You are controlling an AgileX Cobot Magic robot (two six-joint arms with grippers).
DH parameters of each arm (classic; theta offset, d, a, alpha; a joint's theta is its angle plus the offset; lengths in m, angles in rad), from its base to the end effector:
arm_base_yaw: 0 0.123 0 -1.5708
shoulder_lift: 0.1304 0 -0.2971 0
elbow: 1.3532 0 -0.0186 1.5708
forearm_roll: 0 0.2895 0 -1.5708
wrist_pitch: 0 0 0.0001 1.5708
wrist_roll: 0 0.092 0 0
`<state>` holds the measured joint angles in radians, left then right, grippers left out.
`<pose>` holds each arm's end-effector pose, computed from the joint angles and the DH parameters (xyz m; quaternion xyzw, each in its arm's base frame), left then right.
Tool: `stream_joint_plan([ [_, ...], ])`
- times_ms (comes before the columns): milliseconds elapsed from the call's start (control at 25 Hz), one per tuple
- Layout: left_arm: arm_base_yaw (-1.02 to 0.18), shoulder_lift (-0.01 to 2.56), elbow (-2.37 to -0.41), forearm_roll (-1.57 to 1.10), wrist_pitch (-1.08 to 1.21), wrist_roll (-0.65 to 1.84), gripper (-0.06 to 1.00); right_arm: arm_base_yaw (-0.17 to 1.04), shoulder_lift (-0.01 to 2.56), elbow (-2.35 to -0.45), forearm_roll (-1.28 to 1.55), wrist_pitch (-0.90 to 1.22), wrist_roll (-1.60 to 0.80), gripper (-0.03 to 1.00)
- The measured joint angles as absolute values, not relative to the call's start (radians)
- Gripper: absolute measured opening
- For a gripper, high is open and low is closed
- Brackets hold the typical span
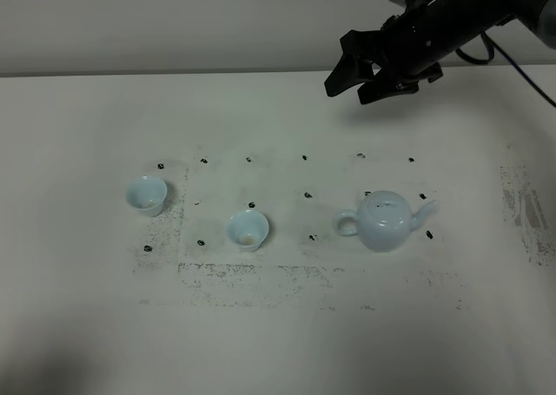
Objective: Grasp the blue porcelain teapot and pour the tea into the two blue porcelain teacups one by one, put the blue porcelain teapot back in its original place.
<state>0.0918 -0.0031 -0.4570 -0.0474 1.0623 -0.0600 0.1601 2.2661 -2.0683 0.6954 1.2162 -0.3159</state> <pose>0.0231 -0.0017 0.2819 -0.0650 0.8612 -0.0157 0.5039 0.5169 0.1395 0.2416 -0.1437 0.9254 0.3216 0.1399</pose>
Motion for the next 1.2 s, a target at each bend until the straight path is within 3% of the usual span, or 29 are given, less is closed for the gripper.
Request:
stream_joint_plan([
  [240,0.092,-0.003,-0.457,-0.047,1.062,-0.060,0.72,0.191,2.076,-2.004,0.479,1.216,-0.260,0.54],
  [600,0.092,-0.003,-0.457,-0.047,1.062,-0.060,0.72,0.223,1.788,-1.605,0.447,1.219,-0.256,0.54],
  [840,0.092,-0.003,-0.457,-0.047,1.062,-0.060,0.72,0.360,1.763,-1.386,0.447,1.098,-0.222,0.54],
  [1040,0.092,-0.003,-0.457,-0.047,1.062,-0.060,0.72,0.462,1.766,-1.376,0.458,0.869,-0.155,0.54],
  [1200,0.092,-0.003,-0.457,-0.047,1.062,-0.060,0.72,0.473,1.824,-1.435,0.464,0.819,-0.128,0.54],
])
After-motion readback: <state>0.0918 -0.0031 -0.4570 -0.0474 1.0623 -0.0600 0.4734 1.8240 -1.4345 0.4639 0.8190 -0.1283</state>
